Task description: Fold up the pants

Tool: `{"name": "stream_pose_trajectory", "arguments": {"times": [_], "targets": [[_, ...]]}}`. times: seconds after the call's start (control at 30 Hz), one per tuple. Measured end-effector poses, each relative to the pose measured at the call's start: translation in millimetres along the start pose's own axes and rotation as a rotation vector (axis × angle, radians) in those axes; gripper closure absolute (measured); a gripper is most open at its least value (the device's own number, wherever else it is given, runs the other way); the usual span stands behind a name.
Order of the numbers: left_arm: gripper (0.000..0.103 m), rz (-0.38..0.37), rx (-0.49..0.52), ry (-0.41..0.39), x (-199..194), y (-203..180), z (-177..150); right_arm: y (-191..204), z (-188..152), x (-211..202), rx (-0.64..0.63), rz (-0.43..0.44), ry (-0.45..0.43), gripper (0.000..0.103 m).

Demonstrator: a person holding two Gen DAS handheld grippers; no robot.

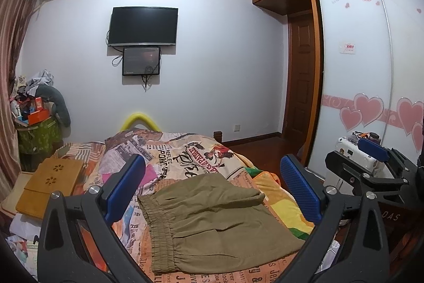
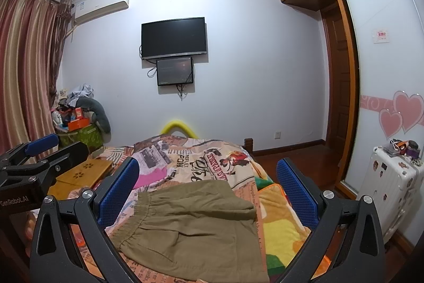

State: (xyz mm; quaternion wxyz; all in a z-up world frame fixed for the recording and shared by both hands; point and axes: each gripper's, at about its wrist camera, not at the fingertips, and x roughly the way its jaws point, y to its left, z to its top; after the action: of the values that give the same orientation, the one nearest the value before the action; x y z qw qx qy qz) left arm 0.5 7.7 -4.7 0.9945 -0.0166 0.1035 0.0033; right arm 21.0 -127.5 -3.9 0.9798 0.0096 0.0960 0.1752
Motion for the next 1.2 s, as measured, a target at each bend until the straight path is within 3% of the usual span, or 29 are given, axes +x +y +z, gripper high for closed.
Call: {"name": "stream_pose_trajectory", "arguments": {"times": [1.2], "targets": [[0.0, 0.015, 0.009, -0.009, -0.1, -1.9, 0.4, 2.8, 0.5, -0.3, -0.001, 0.002, 0.003, 0.0]]}}
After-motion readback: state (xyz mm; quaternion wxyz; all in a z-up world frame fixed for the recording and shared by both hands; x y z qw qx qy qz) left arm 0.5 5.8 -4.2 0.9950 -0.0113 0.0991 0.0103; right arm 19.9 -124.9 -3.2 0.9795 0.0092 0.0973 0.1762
